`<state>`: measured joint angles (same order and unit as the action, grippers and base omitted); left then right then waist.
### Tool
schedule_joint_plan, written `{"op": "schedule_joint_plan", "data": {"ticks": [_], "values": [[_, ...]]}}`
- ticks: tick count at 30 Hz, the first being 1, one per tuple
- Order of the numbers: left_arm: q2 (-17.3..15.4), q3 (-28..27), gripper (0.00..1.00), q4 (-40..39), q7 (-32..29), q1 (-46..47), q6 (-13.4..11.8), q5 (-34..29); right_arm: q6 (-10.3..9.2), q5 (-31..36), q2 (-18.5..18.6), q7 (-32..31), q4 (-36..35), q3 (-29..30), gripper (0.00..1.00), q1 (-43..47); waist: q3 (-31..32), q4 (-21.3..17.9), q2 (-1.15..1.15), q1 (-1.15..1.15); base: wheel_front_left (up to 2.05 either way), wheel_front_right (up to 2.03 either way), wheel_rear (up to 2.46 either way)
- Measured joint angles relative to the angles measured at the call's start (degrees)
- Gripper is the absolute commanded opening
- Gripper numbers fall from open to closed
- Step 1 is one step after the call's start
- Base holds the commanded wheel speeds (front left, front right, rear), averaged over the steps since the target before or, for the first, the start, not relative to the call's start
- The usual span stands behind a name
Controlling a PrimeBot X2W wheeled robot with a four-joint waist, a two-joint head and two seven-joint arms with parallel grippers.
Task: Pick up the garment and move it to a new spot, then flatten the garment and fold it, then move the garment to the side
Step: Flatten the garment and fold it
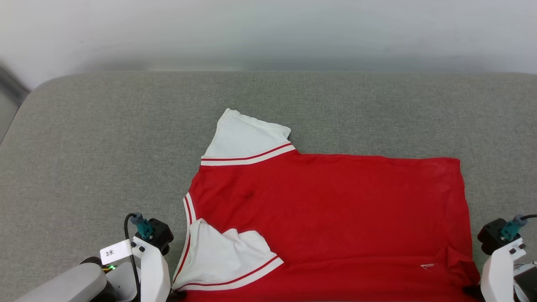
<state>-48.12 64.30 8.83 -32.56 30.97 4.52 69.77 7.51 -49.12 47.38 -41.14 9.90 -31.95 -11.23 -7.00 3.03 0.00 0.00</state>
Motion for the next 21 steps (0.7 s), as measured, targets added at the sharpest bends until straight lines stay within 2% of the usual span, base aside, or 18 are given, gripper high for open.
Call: {"op": "schedule_joint_plan", "data": {"ticks": [4,5,6,10,14,17,21], "values": [[0.68,0.32,0.00,2.03,0.33,-0.13,0.31,-0.18,0.00,1.33,-2.54,1.15,1.69,0.53,0.02,0.06,-0.70,-0.09,0.00,0.00,0.00,0.00,0.00],[0.83,0.25,0.61,2.36,0.48,-0.13,0.34,0.03,0.00,1.66,-3.01,1.55,1.89,0.68,0.43,0.04,-0.59,-0.10,0.00,0.00,0.00,0.00,0.00],[0.83,0.09,1.00,2.56,0.91,-0.13,0.33,-0.04,0.00,2.00,-3.34,2.01,1.96,0.78,1.00,0.04,-0.38,-0.10,0.00,0.00,0.00,0.00,0.00],[-0.99,-0.88,1.00,1.88,2.20,0.42,0.27,-1.13,0.00,3.90,-3.93,5.59,1.00,2.24,1.00,-0.46,1.08,-0.18,0.00,0.00,0.00,0.00,0.00],[-3.27,-2.57,1.00,-1.27,3.18,2.27,-0.54,-1.82,0.00,6.30,-4.85,11.54,-0.97,6.49,1.00,-0.79,2.77,-0.39,0.00,0.00,0.00,0.00,0.00],[-4.65,-4.88,1.00,-3.15,5.37,4.99,-1.86,-3.86,-0.01,9.53,-6.57,16.77,-2.60,11.24,1.00,-1.58,3.22,-0.67,0.00,0.00,0.00,0.00,0.00],[-5.11,-7.34,1.00,-3.80,8.78,8.40,-3.61,-7.05,-0.01,15.93,-10.65,24.05,-5.90,17.50,1.00,-1.73,2.79,-1.46,0.00,0.00,0.00,0.00,0.00]]}}
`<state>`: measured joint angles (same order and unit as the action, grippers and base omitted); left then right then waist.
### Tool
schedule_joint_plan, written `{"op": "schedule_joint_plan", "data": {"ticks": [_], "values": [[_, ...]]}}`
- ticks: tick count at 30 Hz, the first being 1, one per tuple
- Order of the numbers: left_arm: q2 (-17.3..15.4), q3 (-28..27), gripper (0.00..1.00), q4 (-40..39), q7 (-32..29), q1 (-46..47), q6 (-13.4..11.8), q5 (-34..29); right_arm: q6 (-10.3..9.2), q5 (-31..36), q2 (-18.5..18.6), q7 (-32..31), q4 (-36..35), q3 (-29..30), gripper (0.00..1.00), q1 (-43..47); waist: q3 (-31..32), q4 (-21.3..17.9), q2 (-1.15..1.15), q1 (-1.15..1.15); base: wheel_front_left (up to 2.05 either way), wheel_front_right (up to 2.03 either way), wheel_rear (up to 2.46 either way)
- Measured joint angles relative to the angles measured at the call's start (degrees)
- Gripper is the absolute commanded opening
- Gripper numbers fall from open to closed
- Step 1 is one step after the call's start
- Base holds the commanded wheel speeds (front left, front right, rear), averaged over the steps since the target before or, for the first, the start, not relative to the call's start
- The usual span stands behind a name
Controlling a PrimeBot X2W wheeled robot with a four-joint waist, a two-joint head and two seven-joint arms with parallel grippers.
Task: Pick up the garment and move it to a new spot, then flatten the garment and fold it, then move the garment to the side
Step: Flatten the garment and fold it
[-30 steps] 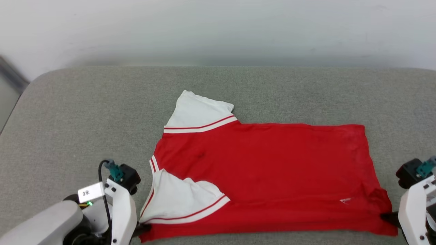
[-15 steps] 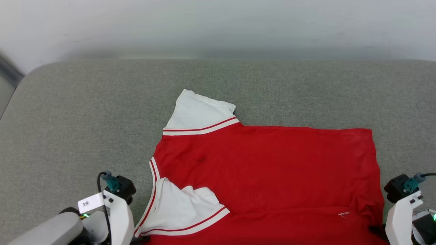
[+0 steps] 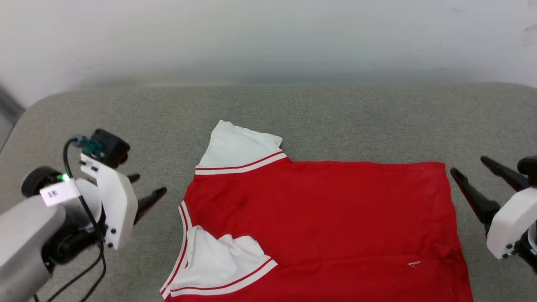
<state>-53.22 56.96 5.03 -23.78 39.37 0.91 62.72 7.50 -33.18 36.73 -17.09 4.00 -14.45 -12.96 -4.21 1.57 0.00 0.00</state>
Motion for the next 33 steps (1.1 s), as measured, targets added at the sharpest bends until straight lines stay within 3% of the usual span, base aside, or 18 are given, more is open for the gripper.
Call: {"op": "schedule_joint_plan", "data": {"ticks": [7,8,9,10,16,22,28,33], "values": [[1.97,-3.46,1.00,3.55,3.31,7.46,-1.29,-3.49,0.00,11.70,-9.62,7.82,-7.91,11.01,1.00,2.60,-2.55,-1.86,0.00,0.00,0.00,0.00,0.00],[2.81,-4.28,1.00,4.78,2.71,10.08,-0.85,-3.38,0.01,14.12,-12.45,9.06,-10.60,13.44,1.00,4.27,-3.64,-2.44,0.00,0.00,0.00,0.00,0.00],[2.81,-4.28,1.00,4.78,2.71,10.08,-0.85,-3.38,0.01,14.12,-12.45,9.06,-10.60,13.44,1.00,4.27,-3.64,-2.44,0.00,0.00,0.00,0.00,0.00],[3.72,-4.97,1.00,6.31,1.71,12.72,-0.41,-3.22,0.01,16.37,-15.15,9.98,-13.22,15.34,1.00,6.04,-4.88,-3.03,0.00,0.00,0.00,0.00,0.00],[5.90,-5.87,1.00,11.31,-4.66,21.08,1.01,-2.08,0.01,20.74,-22.51,11.16,-19.24,18.19,1.00,10.12,-9.51,-4.97,0.00,0.01,0.00,0.00,0.00],[7.97,-5.53,1.00,16.30,-14.26,29.43,2.21,-0.79,0.01,22.70,-25.18,12.09,-20.92,18.17,1.00,10.69,-15.09,-7.06,0.00,0.01,0.00,0.00,0.00],[9.15,-4.61,1.00,19.74,-25.37,34.95,2.53,2.02,0.00,23.74,-25.19,12.50,-21.18,15.96,1.00,8.61,-20.40,-9.38,0.00,0.01,0.00,0.00,0.00],[9.84,-3.08,1.00,22.38,-30.62,37.43,2.15,1.87,0.00,23.94,-25.07,13.37,-20.37,14.61,1.00,6.08,-24.31,-11.10,0.00,0.01,0.00,0.00,0.00]]}}
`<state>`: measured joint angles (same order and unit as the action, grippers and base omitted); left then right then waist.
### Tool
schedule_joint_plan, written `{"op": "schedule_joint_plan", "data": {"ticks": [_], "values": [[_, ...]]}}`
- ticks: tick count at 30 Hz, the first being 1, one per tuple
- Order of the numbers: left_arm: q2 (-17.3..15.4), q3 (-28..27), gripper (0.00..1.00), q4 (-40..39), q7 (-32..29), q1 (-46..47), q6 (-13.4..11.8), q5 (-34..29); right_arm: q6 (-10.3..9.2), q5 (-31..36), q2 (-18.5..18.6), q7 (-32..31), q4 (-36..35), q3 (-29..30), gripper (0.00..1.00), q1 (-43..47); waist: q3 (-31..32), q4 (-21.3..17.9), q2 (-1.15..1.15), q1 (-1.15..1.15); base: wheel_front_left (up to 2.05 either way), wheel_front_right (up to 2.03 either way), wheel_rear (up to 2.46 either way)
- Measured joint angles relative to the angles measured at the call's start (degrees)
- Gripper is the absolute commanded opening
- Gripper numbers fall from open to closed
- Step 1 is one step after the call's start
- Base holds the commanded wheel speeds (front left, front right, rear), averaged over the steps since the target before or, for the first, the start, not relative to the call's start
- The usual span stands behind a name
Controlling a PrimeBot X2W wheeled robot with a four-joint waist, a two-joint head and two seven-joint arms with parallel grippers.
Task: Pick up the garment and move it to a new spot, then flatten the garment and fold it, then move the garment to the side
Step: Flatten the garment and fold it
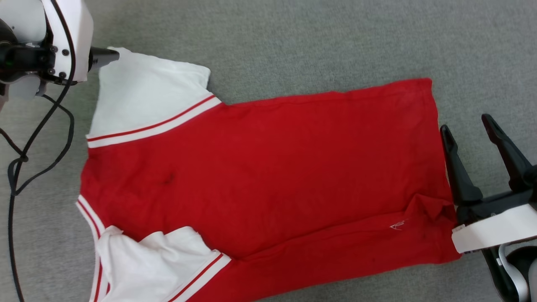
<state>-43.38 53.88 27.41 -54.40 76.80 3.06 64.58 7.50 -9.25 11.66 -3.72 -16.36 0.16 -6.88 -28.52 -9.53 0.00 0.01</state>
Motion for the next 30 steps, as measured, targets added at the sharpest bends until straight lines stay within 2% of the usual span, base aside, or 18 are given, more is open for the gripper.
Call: {"op": "schedule_joint_plan", "data": {"ticks": [7,12,13,14,19,23,25,30], "values": [[0.91,2.46,1.00,4.79,-2.55,0.41,-0.54,-2.00,0.00,-0.18,0.16,1.02,1.48,-1.87,1.00,-2.63,-3.74,-2.04,0.00,0.00,0.00,0.00,0.00],[1.36,3.48,1.00,6.39,-2.55,0.69,1.23,-2.43,0.01,-0.22,0.62,1.16,2.65,-1.80,1.00,-3.35,-4.16,-2.38,0.00,0.00,0.00,0.00,0.00],[1.42,3.88,0.18,6.68,-2.34,0.62,1.53,-2.70,0.01,-0.23,0.75,1.15,2.80,-1.69,1.00,-3.77,-3.97,-2.34,0.00,0.00,0.00,0.00,0.00],[1.57,4.24,0.00,6.88,-2.07,0.53,1.99,-2.94,0.01,-0.26,1.00,1.09,3.01,-1.48,1.00,-4.02,-3.70,-2.28,0.00,0.00,0.00,0.00,0.00],[2.89,4.69,0.00,7.43,0.23,-0.92,3.07,-2.29,0.01,-1.33,3.74,-1.08,3.37,-0.74,1.00,-6.10,-1.70,-1.41,0.00,0.00,0.00,0.00,0.00],[3.77,4.99,0.00,7.03,2.74,-1.45,3.66,-2.23,0.01,-2.55,8.78,-5.84,3.44,-0.64,1.00,-9.88,0.54,-0.19,0.00,-0.01,0.00,0.00,0.00],[4.49,5.00,0.00,6.12,3.90,-1.46,3.98,-1.90,0.00,-3.12,12.50,-8.40,3.39,-0.94,1.00,-12.54,1.54,0.74,0.00,-0.01,0.00,0.00,0.00],[4.54,6.36,0.00,3.22,6.39,-2.08,4.27,-2.29,0.01,-10.82,20.43,-20.93,5.58,-5.44,1.00,-20.43,3.73,3.24,0.00,-0.01,0.00,0.00,0.00]]}}
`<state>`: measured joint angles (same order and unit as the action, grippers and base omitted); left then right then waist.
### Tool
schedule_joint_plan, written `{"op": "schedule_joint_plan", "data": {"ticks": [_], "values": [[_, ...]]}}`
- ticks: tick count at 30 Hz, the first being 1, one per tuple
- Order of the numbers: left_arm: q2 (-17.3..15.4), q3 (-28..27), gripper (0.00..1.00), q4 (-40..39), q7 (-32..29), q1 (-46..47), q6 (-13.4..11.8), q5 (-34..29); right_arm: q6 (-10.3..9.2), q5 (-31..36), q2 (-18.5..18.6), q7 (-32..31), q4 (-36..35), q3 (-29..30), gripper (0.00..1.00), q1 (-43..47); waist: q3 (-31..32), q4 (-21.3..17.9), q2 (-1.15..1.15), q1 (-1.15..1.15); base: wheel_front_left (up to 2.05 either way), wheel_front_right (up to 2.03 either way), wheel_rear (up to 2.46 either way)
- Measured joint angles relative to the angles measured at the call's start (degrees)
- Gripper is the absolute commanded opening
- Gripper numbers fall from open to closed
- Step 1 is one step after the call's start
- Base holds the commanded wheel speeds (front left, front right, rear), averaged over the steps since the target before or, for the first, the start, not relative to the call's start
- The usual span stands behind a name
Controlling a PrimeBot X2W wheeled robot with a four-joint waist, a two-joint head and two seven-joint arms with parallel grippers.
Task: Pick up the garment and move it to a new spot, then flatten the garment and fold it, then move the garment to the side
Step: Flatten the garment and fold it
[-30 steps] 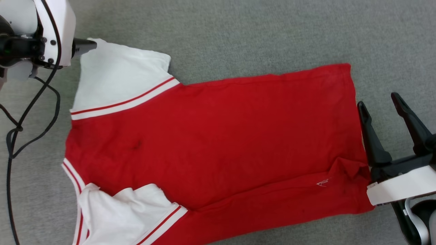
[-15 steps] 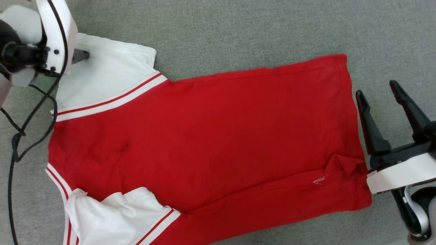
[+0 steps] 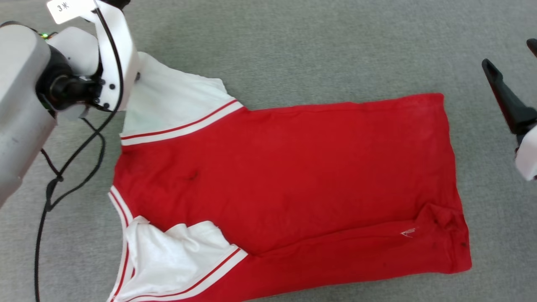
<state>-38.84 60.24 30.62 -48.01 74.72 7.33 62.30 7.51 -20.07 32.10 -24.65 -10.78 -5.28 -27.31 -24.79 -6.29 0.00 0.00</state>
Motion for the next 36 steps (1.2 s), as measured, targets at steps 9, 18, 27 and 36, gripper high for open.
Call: {"op": "schedule_joint_plan", "data": {"ticks": [9,18,27,36], "values": [[0.30,2.10,0.00,-6.30,3.90,-0.19,0.07,0.58,0.00,-15.99,12.38,-27.40,8.53,-13.03,1.00,-13.43,0.86,4.16,0.00,0.00,0.00,0.00,0.00],[0.35,3.93,0.00,-9.58,6.20,2.05,0.07,0.81,0.00,-20.81,13.03,-38.46,16.21,-20.81,1.00,-20.40,-1.86,6.92,0.00,0.00,0.00,0.00,0.00],[-0.46,5.46,0.00,-12.14,8.16,4.72,0.07,0.89,-0.01,-20.37,11.10,-36.46,23.10,-27.25,1.00,-22.23,-5.35,8.52,0.00,0.00,0.00,0.00,0.00],[-1.37,7.49,0.00,-13.38,11.20,5.27,0.07,2.02,0.00,-22.73,11.17,-26.49,27.02,-28.39,0.00,-21.28,-5.06,8.65,0.00,-0.01,0.00,0.00,0.00]]}}
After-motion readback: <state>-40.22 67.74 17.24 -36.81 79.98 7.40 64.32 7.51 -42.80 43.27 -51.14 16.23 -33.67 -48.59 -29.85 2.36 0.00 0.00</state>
